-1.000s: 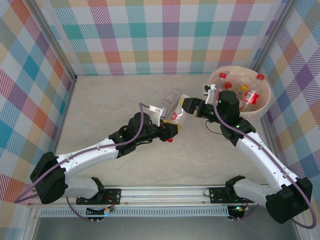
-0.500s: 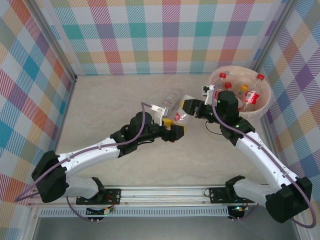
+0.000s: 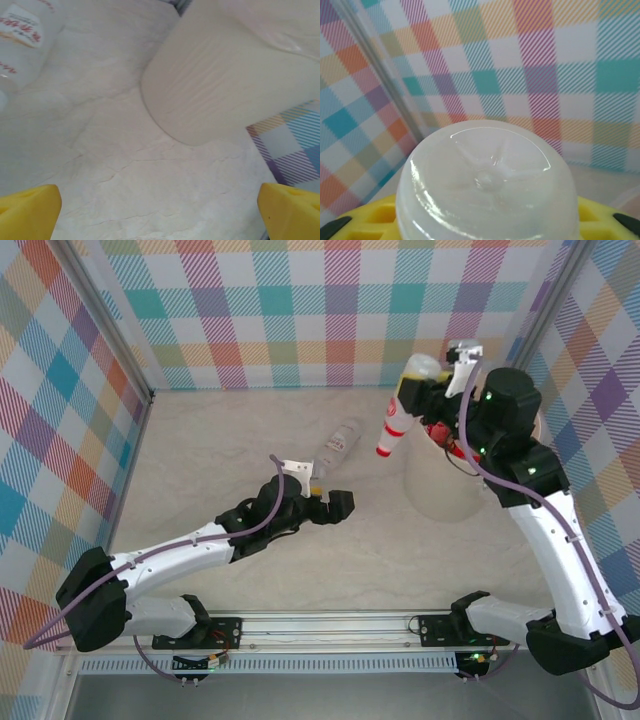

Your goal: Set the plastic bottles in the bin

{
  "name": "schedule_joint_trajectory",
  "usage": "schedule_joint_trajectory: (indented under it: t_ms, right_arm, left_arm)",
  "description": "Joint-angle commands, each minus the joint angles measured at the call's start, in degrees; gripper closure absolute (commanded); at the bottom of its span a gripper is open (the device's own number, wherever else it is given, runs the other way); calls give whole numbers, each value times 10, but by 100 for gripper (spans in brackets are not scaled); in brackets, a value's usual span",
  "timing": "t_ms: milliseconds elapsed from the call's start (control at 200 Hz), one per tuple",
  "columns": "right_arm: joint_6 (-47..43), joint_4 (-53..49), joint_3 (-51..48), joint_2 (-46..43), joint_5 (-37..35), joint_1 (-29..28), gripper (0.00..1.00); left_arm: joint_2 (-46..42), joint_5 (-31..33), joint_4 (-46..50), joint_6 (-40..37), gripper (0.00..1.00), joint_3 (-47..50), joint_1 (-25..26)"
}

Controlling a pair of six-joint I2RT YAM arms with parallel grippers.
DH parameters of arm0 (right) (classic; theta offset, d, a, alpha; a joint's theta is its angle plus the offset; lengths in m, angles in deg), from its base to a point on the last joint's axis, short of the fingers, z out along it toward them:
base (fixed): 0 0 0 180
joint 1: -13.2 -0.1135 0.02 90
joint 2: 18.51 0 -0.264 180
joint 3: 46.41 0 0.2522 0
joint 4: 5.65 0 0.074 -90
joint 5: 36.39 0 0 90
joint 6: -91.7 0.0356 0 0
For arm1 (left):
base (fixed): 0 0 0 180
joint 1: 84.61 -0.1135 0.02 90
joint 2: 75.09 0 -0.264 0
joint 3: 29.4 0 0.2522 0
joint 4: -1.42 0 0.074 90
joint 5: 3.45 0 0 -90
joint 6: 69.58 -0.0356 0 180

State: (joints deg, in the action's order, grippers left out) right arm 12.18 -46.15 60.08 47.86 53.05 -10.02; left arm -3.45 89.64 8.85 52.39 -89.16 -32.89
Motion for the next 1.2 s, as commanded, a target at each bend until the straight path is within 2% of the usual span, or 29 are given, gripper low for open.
schedule_joint_trajectory:
  t_ms: [0, 120, 260, 435, 580, 960, 1200]
  right_arm:
    - [-72, -10, 63, 19, -81, 17, 58]
    - [-104, 1, 90, 39, -103, 46, 60]
    - [-120, 23, 73, 42, -104, 83, 60]
    - [-140, -30, 81, 56, -145, 107, 59]
    - [-114, -33, 48, 47, -114, 144, 59]
    - [-81, -16, -64, 52, -64, 147, 58]
    - [-69, -10, -134, 41, -61, 147, 56]
  left_arm:
    - [4, 38, 37, 0, 0, -23, 0]
    - [9, 27, 27, 7, 0, -12, 0]
    - [-11, 40, 37, 2, 0, -2, 0]
    - [-26, 54, 76, -27, 0, -13, 0]
    - [-23, 59, 76, -34, 0, -12, 0]
    - [-9, 53, 82, -44, 0, -19, 0]
    - [10, 55, 82, -58, 0, -32, 0]
